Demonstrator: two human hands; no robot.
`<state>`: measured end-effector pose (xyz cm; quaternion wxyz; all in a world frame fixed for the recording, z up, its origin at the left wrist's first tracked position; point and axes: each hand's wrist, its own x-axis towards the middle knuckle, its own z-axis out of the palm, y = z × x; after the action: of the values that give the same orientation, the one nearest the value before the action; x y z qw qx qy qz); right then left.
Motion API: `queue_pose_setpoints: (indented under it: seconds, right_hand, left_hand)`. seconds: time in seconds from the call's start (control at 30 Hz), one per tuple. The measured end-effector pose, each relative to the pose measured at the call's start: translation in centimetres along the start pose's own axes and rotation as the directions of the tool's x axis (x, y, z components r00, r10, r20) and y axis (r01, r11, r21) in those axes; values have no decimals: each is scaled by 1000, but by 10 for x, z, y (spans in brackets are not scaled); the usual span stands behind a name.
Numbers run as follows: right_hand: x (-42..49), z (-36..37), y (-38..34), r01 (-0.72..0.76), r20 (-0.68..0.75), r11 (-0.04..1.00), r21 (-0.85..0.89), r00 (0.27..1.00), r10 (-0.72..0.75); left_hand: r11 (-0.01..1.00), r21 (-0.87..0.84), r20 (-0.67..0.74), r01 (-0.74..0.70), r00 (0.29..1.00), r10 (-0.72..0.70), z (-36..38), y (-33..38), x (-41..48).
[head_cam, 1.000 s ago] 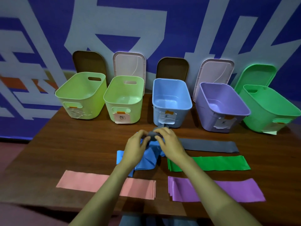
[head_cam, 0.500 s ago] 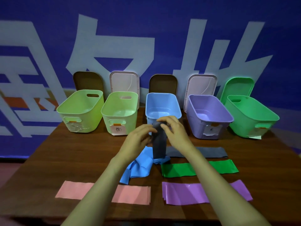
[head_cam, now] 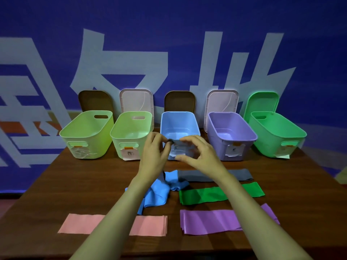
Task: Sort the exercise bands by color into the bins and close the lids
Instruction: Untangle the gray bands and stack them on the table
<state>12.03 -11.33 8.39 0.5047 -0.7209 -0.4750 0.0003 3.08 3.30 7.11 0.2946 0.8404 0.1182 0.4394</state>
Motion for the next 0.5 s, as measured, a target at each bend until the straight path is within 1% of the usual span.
queue_pose_setpoints:
  seconds: [0.03, 0.1, 0.17, 0.27, 0.33, 0.4, 0.5]
  right_hand:
    - [2, 0, 0, 42, -9, 998, -50, 999, -43]
    - [8, 0, -1, 88, -82, 989, -122, 992, -98]
    - [15, -1, -5, 86, -156, 985, -147, 982, -109]
    - [27, -6, -18, 101, -193, 984, -149, 973, -129]
    - [36, -11, -27, 112, -233, 986, -120, 963, -138]
    - [44, -17, -35, 116, -301, 988, -98, 943, -140]
    - [53, -29, -40, 101, -385, 992, -80, 915, -124]
  left_hand:
    - [999, -31, 24, 28, 999, -27, 0, 1, 0]
    - [990, -98, 95, 100, 991, -90, -2, 3, -1]
    - [979, -147, 145, 141, 982, -120, -4, 4, -1]
    - [963, -214, 179, 162, 976, -124, -1, 4, -4]
    - [951, -218, 247, 218, 955, -162, 5, -1, -7]
    - [931, -181, 313, 317, 916, -251, 14, -12, -13]
    - [879, -128, 351, 458, 850, -392, 21, -32, -24]
